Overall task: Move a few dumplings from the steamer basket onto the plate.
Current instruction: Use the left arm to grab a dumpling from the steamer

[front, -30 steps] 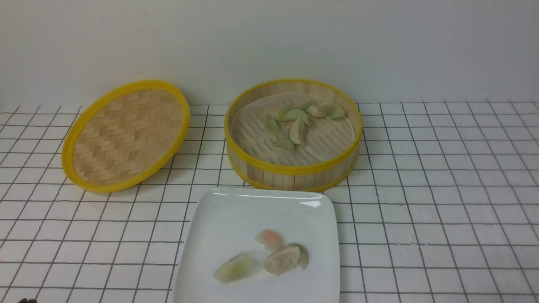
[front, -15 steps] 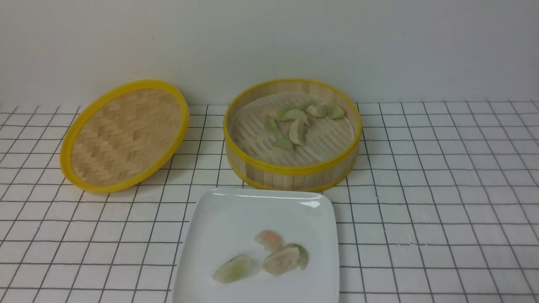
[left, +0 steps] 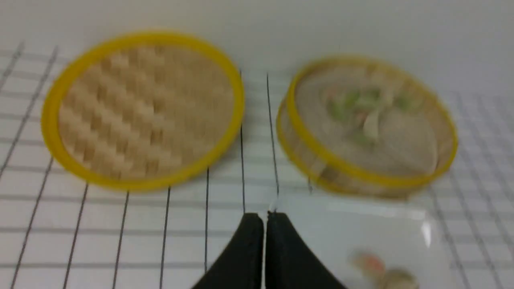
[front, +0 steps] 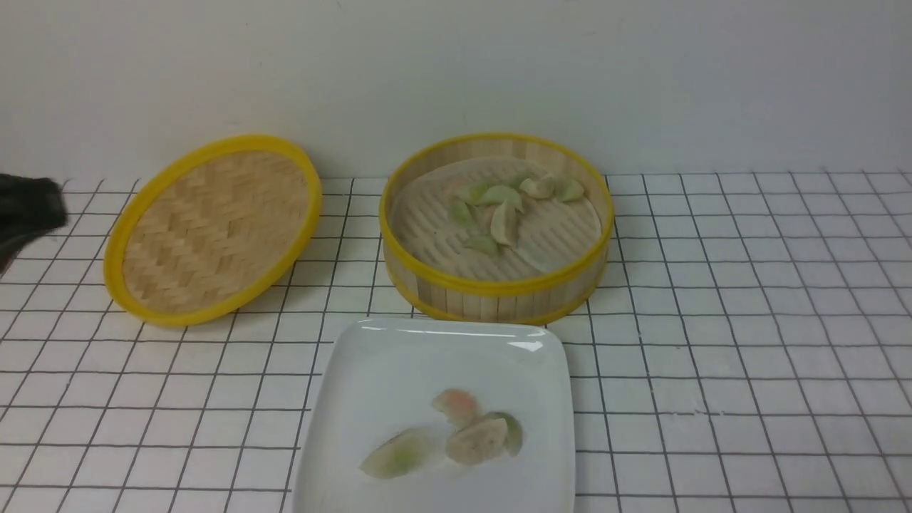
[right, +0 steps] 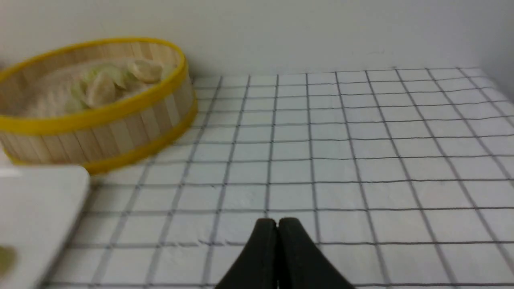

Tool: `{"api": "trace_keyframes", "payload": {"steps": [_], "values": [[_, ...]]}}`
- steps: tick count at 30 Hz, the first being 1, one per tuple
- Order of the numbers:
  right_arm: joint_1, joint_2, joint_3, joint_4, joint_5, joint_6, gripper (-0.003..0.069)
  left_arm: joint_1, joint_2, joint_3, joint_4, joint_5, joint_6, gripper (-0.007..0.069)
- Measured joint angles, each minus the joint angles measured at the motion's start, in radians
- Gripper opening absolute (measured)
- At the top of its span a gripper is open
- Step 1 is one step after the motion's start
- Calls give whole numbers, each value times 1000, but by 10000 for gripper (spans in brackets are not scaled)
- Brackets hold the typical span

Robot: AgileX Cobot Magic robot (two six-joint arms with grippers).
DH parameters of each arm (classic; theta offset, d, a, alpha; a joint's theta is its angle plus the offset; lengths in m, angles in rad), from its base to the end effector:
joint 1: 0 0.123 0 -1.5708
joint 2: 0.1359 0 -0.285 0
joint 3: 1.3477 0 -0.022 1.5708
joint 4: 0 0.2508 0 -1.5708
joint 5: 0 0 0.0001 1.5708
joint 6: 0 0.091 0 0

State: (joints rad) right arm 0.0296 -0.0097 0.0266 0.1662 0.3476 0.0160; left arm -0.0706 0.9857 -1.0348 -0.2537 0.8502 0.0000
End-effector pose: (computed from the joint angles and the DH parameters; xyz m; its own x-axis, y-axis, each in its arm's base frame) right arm 0.0532 0.0067 0.1739 -0.2798 0.1631 -0.9461 -0.0363 0.9830 0.1802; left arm 0.1885 -0.0305 0.3781 -0.6677 -0.1188 -0.7349 0.1023 0.9632 -0.2487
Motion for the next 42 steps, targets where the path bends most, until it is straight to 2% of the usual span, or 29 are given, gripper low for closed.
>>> {"api": "trace_keyframes", "payload": {"steps": [1, 2, 4, 5, 7, 9, 13, 17, 21, 22, 24, 29, 35, 37, 39, 40, 42], "values": [[0, 0, 2, 41, -24, 25, -10, 0, 52, -40, -16, 35, 49, -6], [0, 0, 3, 154, -69, 72, -10, 0, 167, -96, -61, 104, 125, -6], [0, 0, 3, 243, -123, 120, -10, 0, 259, -152, -109, 150, 210, -6], [0, 0, 3, 380, -181, 165, -10, 0, 359, -193, -156, 189, 280, -6], [0, 0, 3, 518, -256, 197, -10, 0, 481, -255, -228, 222, 385, -6], [0, 0, 3, 607, -315, 200, -10, -12, 579, -315, -273, 227, 460, -6], [0, 0, -1, 694, -377, 202, -10, -66, 724, -455, -288, 215, 530, -6], [0, 55, -123, 637, -159, 111, -10, -152, 891, -652, -273, 242, 552, -6], [0, 274, -361, 500, 178, 40, -10, -227, 1104, -927, -212, 349, 553, -6], [0, 287, -373, 490, 196, 38, -10, -233, 1126, -956, -204, 352, 553, -6], [0, 444, -519, 369, 403, 26, -10, -263, 1238, -1114, -152, 368, 546, -6], [0, 689, -741, 182, 698, 16, -10, -308, 1406, -1360, -68, 376, 487, 0], [0, 769, -777, 164, 721, 15, -10, -342, 1468, -1429, -34, 380, 535, 78], [0, 772, -777, 165, 721, 13, -10, -352, 1497, -1431, -24, 361, 572, 160], [0, 772, -777, 165, 721, 13, -10, -352, 1506, -1431, -19, 348, 580, 194], [0, 770, -777, 168, 721, 13, -10, -352, 1521, -1431, -9, 332, 588, 251], [0, 770, -777, 168, 721, 13, -10, -352, 1532, -1431, 3, 320, 597, 290]]}}
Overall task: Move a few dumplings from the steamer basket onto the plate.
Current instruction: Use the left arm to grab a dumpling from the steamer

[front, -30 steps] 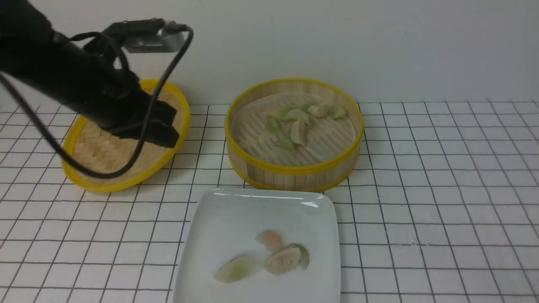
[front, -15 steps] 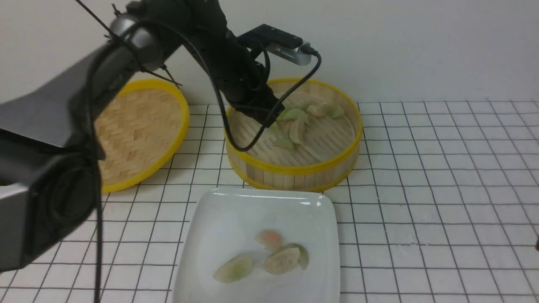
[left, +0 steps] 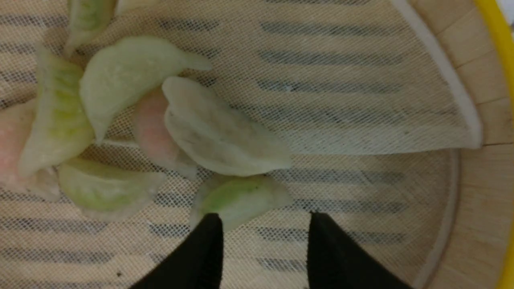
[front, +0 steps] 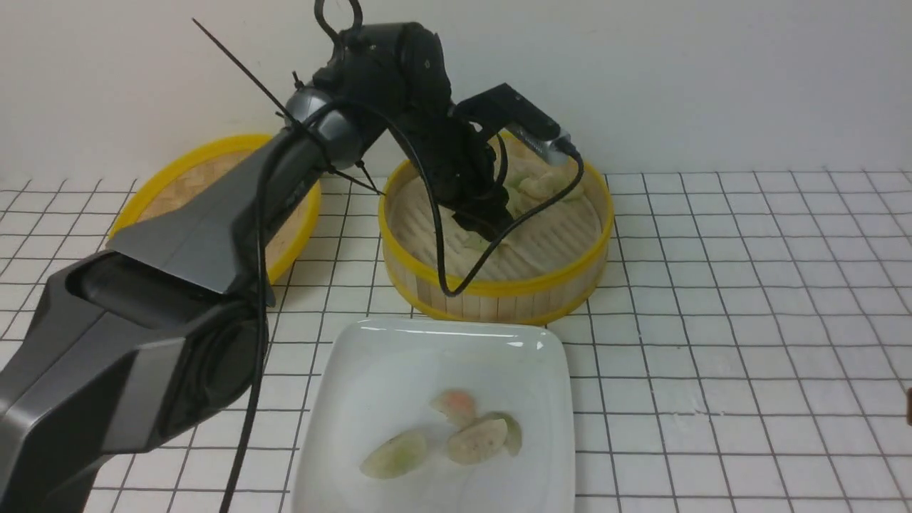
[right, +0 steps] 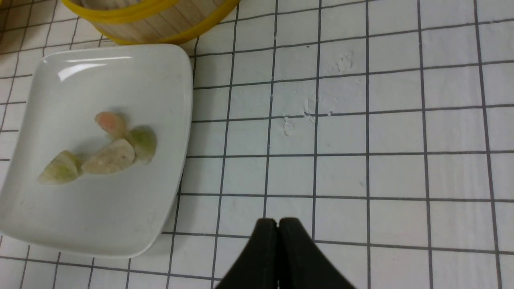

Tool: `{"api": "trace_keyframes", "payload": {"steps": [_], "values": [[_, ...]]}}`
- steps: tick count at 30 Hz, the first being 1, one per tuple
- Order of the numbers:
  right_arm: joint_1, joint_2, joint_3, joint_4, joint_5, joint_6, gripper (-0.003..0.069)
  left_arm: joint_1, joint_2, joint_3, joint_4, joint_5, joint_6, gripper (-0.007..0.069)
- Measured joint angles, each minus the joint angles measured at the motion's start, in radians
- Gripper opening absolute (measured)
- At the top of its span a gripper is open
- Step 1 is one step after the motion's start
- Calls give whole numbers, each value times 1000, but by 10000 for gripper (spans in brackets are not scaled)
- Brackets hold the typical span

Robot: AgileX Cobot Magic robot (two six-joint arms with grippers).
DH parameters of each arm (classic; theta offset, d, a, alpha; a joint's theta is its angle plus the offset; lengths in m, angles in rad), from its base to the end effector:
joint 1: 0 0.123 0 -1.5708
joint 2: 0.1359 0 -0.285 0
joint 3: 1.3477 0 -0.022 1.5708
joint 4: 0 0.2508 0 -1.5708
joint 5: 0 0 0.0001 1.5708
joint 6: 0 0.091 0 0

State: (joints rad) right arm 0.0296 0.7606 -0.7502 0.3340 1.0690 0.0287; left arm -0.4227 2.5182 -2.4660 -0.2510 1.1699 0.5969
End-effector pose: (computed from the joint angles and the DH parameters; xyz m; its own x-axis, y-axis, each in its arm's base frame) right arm 0.1189 0.0297 0.3150 -0.8447 0.1598 -0.5108 -0.0289 0.9394 0.3416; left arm 0.4839 -0.2405 0.2074 -0.4892 0.7291 -0.4786 0.8225 0.5683 0.0251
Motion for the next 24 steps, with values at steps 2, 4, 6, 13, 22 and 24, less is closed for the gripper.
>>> {"api": "trace_keyframes", "payload": {"steps": [2, 4, 6, 13, 22, 24], "values": [[0, 0, 0, 0, 0, 0, -10, 0, 22, 0, 23, -22, 10, 361], [0, 0, 0, 0, 0, 0, -10, 0, 34, 0, 42, -29, 12, 390], [0, 0, 0, 0, 0, 0, -10, 0, 52, 0, 66, -33, 13, 403], [0, 0, 0, 0, 0, 0, -10, 0, 84, -9, 76, -87, 16, 400], [0, 0, 0, 2, 0, 0, -10, -13, 78, -10, 76, -76, -11, 100], [0, 0, 0, 2, 0, 0, -10, -13, 70, -9, 80, -58, -37, 101]]}}
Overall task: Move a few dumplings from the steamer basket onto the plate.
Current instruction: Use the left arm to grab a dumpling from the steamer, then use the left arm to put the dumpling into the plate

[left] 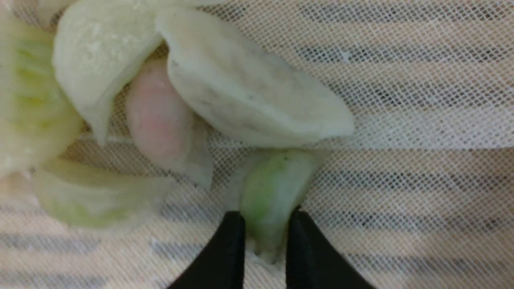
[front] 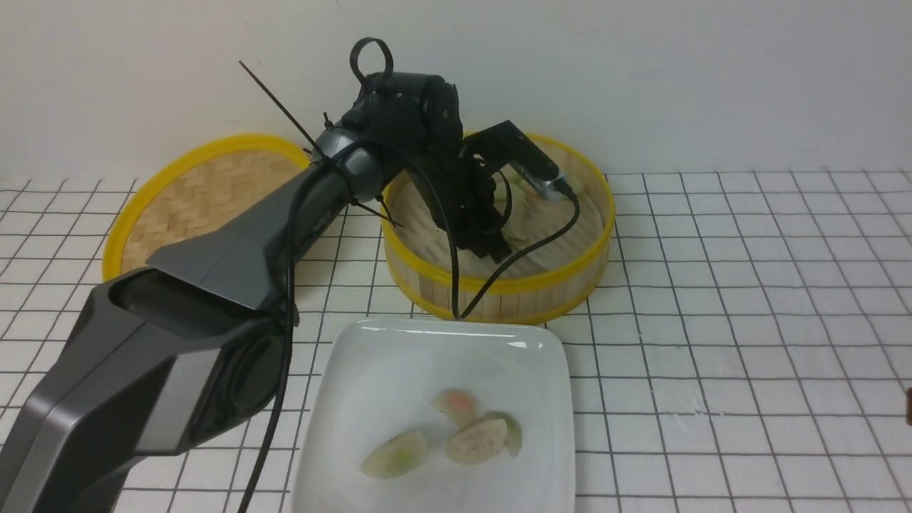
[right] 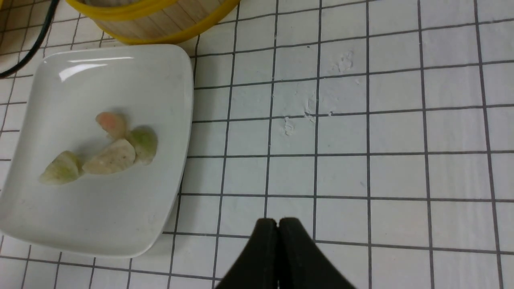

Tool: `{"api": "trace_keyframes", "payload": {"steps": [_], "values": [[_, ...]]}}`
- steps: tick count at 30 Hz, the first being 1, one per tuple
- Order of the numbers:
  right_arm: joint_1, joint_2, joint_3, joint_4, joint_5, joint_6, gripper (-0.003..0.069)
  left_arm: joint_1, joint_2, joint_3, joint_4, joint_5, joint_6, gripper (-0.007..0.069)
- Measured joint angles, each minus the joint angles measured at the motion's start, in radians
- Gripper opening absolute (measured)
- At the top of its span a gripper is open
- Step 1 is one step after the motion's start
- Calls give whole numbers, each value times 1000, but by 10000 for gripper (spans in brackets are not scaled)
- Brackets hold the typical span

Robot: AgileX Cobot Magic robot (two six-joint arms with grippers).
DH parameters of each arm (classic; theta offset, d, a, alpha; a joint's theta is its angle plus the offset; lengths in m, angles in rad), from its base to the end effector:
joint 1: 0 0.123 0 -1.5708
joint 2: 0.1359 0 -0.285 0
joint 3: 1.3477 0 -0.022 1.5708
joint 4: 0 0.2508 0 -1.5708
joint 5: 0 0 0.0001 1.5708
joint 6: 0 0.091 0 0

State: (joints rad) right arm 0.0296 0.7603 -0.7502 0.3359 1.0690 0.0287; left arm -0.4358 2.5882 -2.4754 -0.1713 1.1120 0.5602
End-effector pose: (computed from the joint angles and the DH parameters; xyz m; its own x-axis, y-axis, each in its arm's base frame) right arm 0.1189 0.0298 0.3150 -0.8446 0.1606 -0.5107 -0.0291 0.9387 0.3434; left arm 0.4927 -0.2448 0.1727 -0.5050 0.7422 -0.4407 0.8031 0.5911 0.0752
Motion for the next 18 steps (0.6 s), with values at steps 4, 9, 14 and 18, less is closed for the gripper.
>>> {"api": "trace_keyframes", "payload": {"steps": [4, 9, 14, 18], "values": [[0, 0, 0, 2, 0, 0, -10, 0, -79, 2, 12, 105, -63, 101], [0, 0, 0, 2, 0, 0, -10, 1, -208, 2, 11, 121, -93, 101], [0, -1, 0, 8, 0, 0, -10, 1, -369, 90, 11, 125, -249, 101], [0, -1, 0, 15, 0, -4, -10, 1, -564, 392, 15, 124, -297, 101]]}}
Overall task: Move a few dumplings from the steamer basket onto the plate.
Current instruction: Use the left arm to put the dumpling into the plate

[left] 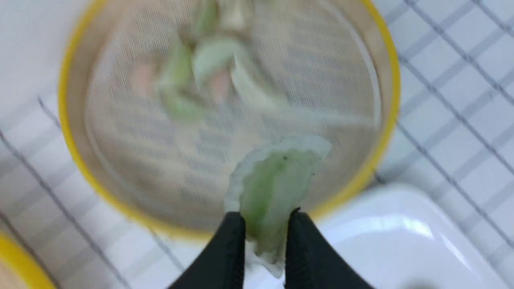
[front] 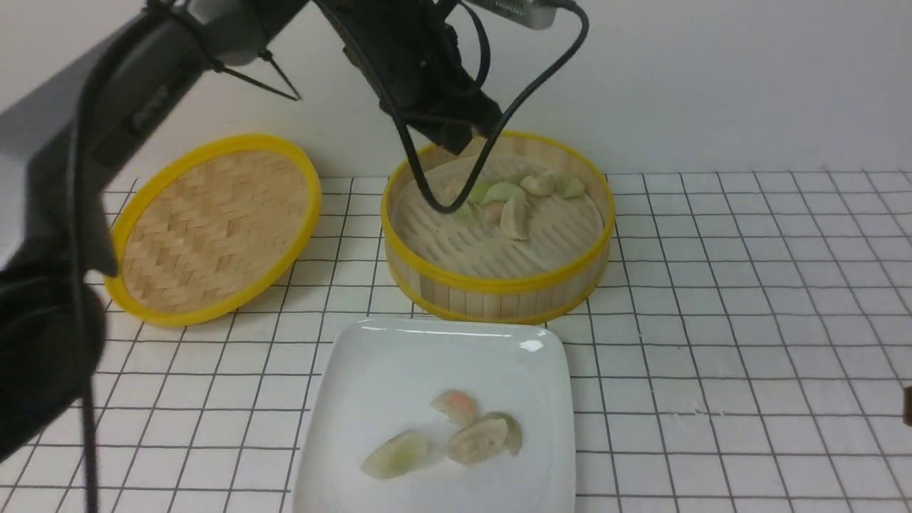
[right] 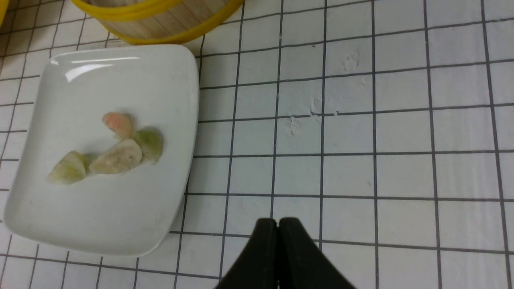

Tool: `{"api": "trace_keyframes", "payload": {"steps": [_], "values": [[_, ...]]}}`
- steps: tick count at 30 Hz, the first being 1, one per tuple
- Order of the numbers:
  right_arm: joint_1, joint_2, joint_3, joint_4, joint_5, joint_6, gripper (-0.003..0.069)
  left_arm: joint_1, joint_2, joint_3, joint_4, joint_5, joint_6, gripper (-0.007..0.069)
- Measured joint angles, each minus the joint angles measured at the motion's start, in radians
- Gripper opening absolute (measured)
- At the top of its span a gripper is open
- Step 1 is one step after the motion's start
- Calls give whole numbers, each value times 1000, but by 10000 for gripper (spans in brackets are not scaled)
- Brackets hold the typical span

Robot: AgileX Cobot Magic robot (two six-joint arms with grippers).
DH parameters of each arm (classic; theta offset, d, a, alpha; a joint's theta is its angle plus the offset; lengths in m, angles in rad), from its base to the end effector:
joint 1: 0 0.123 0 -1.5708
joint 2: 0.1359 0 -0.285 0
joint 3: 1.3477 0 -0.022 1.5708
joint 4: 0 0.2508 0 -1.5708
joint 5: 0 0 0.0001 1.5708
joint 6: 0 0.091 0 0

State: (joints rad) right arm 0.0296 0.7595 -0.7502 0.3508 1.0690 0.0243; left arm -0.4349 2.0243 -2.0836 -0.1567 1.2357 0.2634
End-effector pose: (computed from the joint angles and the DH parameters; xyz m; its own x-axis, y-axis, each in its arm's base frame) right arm 0.1187 0.0310 0.3155 -0.8445 0.1631 -0.5101 -0.0340 0.9342 0.3551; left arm 0.3981 -0.1998 0.3386 -0.6837 0.5466 -0.4836 0.6368 0.7705 -0.0295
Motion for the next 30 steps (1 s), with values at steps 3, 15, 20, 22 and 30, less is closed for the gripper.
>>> {"api": "trace_keyframes", "payload": {"steps": [3, 15, 20, 22, 30], "values": [[0, 7, -2, 20, -2, -50, -10, 0, -93, 240, -2, 1, -3, 101], [0, 340, -282, 101, 93, -206, -10, 0, -24, 598, -7, -125, -26, 152], [1, 504, -440, 99, 121, -215, -10, 0, -2, 597, -7, -126, -44, 405], [17, 563, -498, 84, 121, -215, -10, 0, -2, 587, -7, -106, -52, 481], [188, 920, -848, -19, 90, -182, -3, 0, -57, 486, 30, -36, -118, 240]]}}
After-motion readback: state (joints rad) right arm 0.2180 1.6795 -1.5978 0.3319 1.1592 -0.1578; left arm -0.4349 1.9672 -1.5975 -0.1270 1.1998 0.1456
